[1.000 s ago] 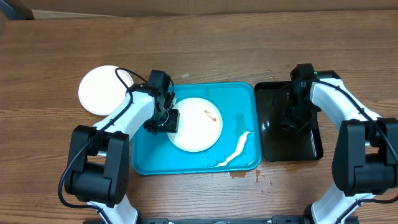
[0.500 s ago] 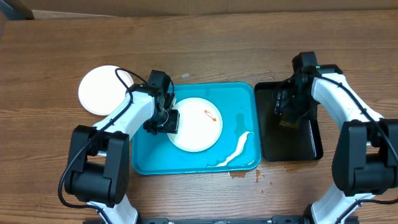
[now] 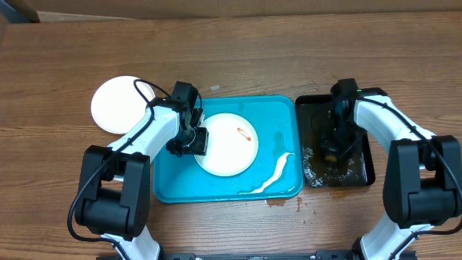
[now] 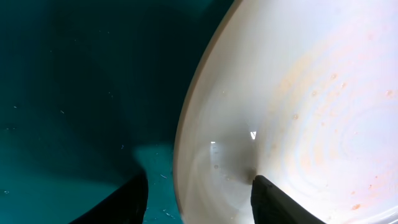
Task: Clean dirty plates on tray and stack at the side
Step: 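Reach the right gripper into the black tray and grasp the sponge, then dip the sponge in the black tray water with the right gripper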
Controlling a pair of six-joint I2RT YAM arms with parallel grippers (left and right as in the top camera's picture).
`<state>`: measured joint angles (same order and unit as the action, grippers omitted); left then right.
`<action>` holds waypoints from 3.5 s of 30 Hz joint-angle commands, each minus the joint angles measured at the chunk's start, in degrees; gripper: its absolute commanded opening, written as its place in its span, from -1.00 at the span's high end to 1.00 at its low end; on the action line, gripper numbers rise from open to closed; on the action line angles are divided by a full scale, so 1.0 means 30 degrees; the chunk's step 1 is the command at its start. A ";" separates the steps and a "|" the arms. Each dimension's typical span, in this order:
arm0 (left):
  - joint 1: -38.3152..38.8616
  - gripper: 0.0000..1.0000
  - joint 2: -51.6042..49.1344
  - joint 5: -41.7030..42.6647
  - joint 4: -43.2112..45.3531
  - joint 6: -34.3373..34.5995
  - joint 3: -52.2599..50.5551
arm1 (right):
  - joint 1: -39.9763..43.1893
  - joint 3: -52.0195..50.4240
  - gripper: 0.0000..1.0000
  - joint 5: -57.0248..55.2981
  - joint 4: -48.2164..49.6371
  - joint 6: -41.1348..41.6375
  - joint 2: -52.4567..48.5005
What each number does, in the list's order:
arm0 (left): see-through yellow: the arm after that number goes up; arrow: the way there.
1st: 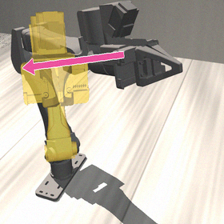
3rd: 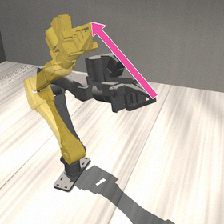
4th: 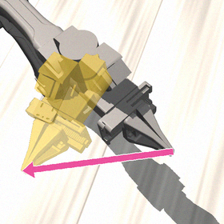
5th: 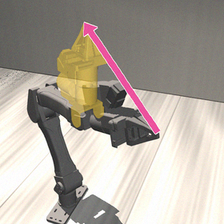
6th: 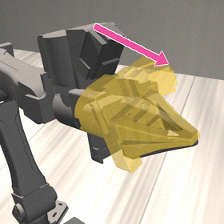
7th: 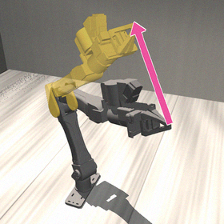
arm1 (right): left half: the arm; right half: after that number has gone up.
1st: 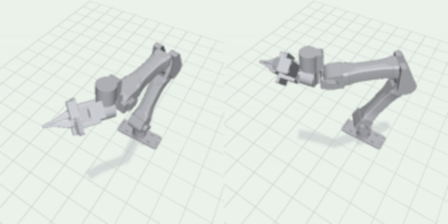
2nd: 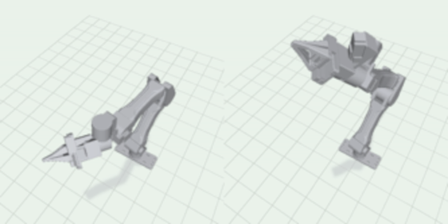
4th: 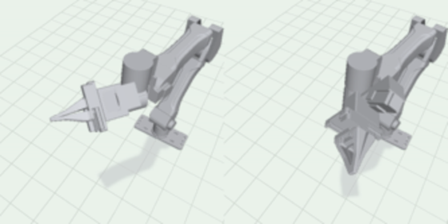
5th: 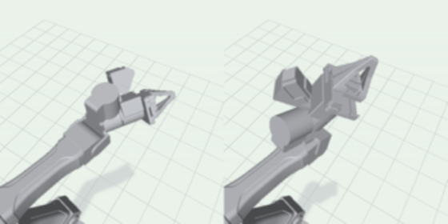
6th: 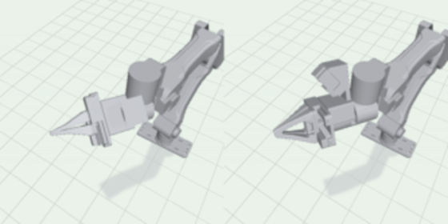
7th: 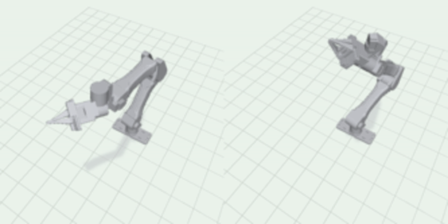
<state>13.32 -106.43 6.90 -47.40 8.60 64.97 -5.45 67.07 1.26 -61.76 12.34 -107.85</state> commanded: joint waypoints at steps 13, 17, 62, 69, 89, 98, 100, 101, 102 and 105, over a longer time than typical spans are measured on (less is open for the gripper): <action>0.0066 -0.15 -0.0364 0.0204 -0.0124 0.0146 -0.0197 | 0.0000 0.2062 -0.42 -0.1617 0.1035 -0.0015 0.0153; 0.0066 -0.15 -0.0364 0.0204 -0.0146 0.0146 -0.0197 | 0.0007 0.1253 -0.54 -0.2630 0.1821 0.1282 0.0131; 0.0066 0.92 -0.0364 0.0219 0.0022 0.3286 -0.0197 | -0.0044 0.2630 0.93 -0.0954 0.0444 -0.0036 0.0153; 0.0066 0.85 -0.0364 0.0211 0.0058 0.3293 -0.0197 | -0.0058 0.3453 0.93 -0.1370 -0.0860 0.0313 0.0153; 0.0066 0.17 -0.0364 0.0211 0.1035 0.4240 -0.0197 | -0.0109 0.1982 0.47 -0.1610 0.0277 0.0903 0.0153; 0.0066 0.17 -0.0364 0.0211 0.1035 0.4240 -0.0197 | -0.0109 0.1530 -0.07 -0.1610 0.0328 0.0991 0.0153; 0.0066 0.17 -0.0364 0.0211 0.1035 0.4291 -0.0197 | -0.0109 0.1209 -0.08 -0.1603 0.0707 0.1290 0.0153; 0.0066 0.17 -0.0364 0.0211 0.1035 0.4291 -0.0197 | -0.0109 0.1005 -0.07 -0.1574 0.0962 0.1515 0.0153; 0.0066 0.17 -0.0364 0.0211 0.1035 0.4291 -0.0197 | -0.0109 0.0852 -0.02 -0.1501 0.1180 0.1625 0.0153; 0.0066 0.17 -0.0364 0.0211 0.1020 0.4291 -0.0197 | -0.0109 0.0546 0.24 -0.1377 0.1894 0.1785 0.0153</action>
<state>13.43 -106.54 8.14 -44.45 20.91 64.86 -5.67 69.65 -3.14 -57.23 16.27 -107.85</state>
